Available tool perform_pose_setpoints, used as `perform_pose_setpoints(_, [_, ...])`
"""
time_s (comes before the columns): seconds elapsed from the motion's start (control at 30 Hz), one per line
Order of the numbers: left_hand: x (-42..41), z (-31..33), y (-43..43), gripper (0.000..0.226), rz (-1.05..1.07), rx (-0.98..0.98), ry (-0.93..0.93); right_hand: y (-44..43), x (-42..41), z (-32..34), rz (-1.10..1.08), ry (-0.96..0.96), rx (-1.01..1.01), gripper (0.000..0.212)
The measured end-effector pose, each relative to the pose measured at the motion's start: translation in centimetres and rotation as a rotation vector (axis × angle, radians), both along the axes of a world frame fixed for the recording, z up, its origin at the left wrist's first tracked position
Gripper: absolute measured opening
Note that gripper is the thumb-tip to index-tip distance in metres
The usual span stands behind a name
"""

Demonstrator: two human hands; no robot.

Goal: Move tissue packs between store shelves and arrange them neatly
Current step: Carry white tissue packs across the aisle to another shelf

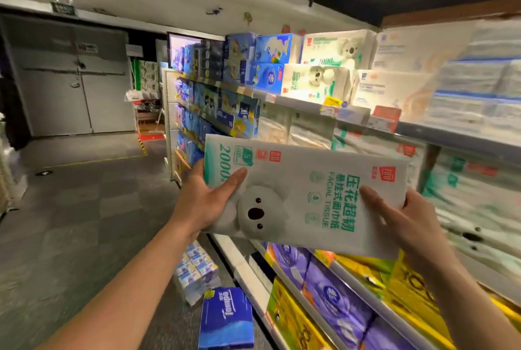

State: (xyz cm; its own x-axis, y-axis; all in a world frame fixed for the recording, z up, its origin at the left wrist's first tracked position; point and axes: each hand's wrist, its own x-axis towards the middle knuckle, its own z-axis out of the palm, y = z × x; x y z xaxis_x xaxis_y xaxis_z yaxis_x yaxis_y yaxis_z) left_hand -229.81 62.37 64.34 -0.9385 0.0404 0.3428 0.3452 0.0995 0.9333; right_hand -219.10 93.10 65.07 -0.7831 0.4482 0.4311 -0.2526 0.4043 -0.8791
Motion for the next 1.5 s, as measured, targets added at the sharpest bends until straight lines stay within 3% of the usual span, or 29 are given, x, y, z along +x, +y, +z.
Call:
perform_pose_setpoints(0.13, [-10.0,1.7,-0.3,0.067,-0.036,-0.003,0.059,-0.3,-8.6,2.1,-0.082,0.02,0.065,0.026])
perform_pose_setpoints(0.37, [-27.8,4.4,-0.8,0.046,-0.191,0.0,0.16,-2.6,-22.5,4.7,-0.203,0.105,0.101,0.02])
perform_pose_setpoints(0.5, [-37.3,6.5,-0.7,0.067,-0.317,-0.056,0.191,-3.7,-29.1,6.2,-0.282,0.118,0.058,0.037])
perform_pose_setpoints(0.63, [-44.6,8.5,1.0,0.068,-0.353,-0.067,0.255,-3.3,-34.2,8.1,-0.341,0.101,0.061,0.033])
perform_pose_setpoints(0.77, [-51.0,10.9,4.0,0.056,-0.384,-0.068,0.34,-1.8,-38.9,11.1,-0.401,0.151,0.117,0.036])
perform_pose_setpoints(0.97, [-58.7,16.0,9.5,0.038,-0.362,-0.012,0.47,2.3,-45.1,16.8,-0.469,0.277,0.239,0.025])
perform_pose_setpoints(1.1, [-63.3,20.6,12.9,0.042,-0.386,0.01,0.524,5.3,-48.6,22.2,-0.483,0.284,0.315,0.011])
perform_pose_setpoints(1.27, [-69.2,26.1,17.5,0.027,-0.36,-0.043,0.599,8.6,-53.1,27.8,-0.535,0.299,0.364,0.033])
perform_pose_setpoints(1.4, [-73.7,29.2,21.9,0.021,-0.431,-0.031,0.627,11.2,-56.1,29.9,-0.597,0.28,0.353,0.026])
perform_pose_setpoints(1.5, [-76.4,30.9,24.5,0.036,-0.525,0.026,0.614,12.6,-58.3,30.9,-0.659,0.295,0.343,0.03])
